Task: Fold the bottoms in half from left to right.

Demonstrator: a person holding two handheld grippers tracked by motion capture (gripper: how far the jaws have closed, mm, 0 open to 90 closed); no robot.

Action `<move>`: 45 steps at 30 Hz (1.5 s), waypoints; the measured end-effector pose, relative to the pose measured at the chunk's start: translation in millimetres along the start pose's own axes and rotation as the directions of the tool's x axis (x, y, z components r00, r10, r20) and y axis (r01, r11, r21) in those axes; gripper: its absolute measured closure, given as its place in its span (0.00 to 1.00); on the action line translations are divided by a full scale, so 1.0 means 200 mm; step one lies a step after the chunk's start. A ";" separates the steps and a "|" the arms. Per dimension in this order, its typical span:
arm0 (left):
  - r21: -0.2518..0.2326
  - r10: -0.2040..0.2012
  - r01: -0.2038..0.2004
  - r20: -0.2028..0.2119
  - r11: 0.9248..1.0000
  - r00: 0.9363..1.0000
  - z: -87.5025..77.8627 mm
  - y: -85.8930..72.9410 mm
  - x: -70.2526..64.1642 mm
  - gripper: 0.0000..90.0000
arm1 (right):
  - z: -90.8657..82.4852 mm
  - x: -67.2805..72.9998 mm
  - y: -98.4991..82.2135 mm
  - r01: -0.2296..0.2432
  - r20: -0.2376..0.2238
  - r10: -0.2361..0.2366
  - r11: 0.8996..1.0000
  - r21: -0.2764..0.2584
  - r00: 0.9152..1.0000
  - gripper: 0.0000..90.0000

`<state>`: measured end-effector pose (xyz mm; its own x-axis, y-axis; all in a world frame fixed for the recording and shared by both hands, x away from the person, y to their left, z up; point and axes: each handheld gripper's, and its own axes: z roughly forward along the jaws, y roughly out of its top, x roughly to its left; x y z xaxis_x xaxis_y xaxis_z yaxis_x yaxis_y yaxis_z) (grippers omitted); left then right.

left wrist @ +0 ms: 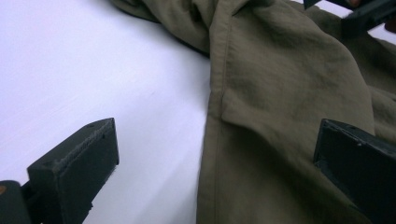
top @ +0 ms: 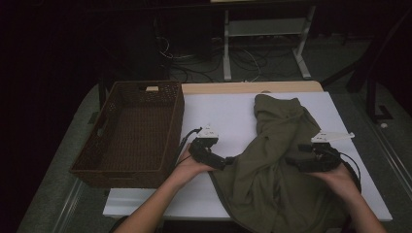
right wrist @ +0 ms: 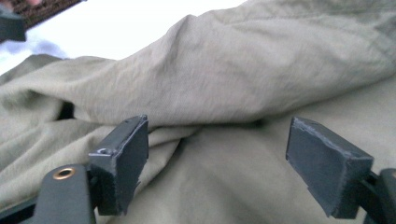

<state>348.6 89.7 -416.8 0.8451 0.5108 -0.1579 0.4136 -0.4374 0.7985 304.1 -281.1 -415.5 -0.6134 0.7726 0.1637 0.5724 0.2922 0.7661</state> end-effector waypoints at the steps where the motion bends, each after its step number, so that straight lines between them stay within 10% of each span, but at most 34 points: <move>1: 0.006 -0.003 0.003 -0.002 1.000 1.000 -0.03 -0.01 -0.02 0.00 | 0.00 0.00 0.01 -0.003 0.000 0.003 1.000 -0.005 1.000 0.25; 19: 0.048 -0.034 0.035 -0.011 0.998 0.999 -0.13 -0.20 -0.12 0.00 | -0.03 -0.02 0.17 -0.014 -0.008 0.013 0.997 -0.070 1.000 0.34; 45: 0.057 -0.062 0.061 0.007 0.996 0.998 -0.12 -0.21 -0.09 0.00 | 0.30 0.05 0.32 0.056 0.014 -0.057 0.998 0.039 0.998 0.68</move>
<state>307.7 116.6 -434.5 0.8203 0.5315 -0.2113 0.4835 -0.4470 0.7526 366.9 -220.3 -402.6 -0.6374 0.7625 0.1113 0.5580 0.3571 0.7491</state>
